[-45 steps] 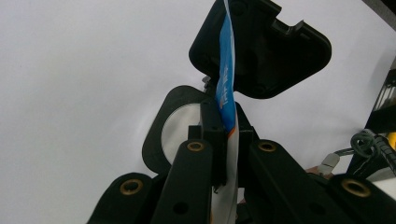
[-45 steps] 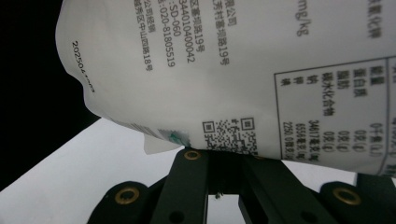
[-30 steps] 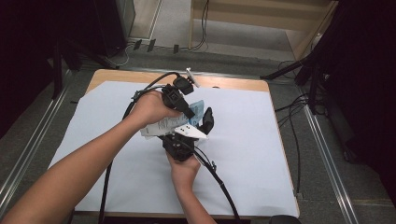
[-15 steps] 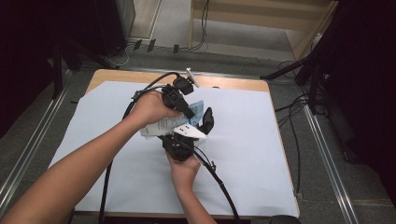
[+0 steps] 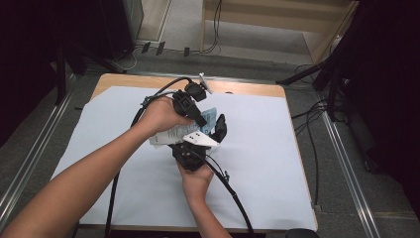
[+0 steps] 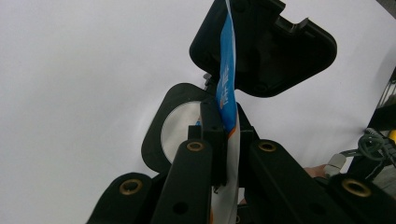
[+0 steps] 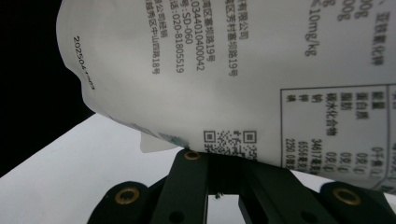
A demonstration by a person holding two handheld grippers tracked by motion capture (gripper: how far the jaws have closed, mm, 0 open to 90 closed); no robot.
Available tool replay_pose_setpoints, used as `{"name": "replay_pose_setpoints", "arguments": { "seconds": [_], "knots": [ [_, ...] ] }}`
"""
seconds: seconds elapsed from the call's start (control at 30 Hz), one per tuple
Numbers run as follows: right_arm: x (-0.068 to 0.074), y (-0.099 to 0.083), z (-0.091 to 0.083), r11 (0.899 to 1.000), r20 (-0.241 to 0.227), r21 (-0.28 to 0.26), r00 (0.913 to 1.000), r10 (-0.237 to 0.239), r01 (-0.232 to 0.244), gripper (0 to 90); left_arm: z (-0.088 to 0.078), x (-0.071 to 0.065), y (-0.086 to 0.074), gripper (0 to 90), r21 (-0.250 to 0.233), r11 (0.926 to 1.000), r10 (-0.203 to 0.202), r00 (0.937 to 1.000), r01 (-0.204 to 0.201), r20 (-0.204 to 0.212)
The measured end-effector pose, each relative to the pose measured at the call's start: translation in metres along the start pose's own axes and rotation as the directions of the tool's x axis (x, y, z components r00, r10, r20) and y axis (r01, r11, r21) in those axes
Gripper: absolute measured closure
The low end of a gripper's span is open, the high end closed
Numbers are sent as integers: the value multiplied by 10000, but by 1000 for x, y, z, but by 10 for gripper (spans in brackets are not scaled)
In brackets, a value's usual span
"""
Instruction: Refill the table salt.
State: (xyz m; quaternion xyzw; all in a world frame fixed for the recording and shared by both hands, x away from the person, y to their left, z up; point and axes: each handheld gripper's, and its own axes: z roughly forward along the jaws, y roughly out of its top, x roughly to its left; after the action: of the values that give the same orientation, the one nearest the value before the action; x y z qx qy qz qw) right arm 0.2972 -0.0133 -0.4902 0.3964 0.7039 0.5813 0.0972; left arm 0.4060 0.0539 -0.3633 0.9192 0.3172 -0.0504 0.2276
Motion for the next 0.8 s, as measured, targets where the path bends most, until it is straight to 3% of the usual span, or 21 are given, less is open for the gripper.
{"name": "replay_pose_setpoints", "arguments": {
  "seconds": [0.8],
  "knots": [
    [1, 0, 2, 10000, -107, 7, 9999, 64, -64, 900, 1, 1, -1, 900, 89, 10000, 9, 9999, -8, -103]
  ]
}}
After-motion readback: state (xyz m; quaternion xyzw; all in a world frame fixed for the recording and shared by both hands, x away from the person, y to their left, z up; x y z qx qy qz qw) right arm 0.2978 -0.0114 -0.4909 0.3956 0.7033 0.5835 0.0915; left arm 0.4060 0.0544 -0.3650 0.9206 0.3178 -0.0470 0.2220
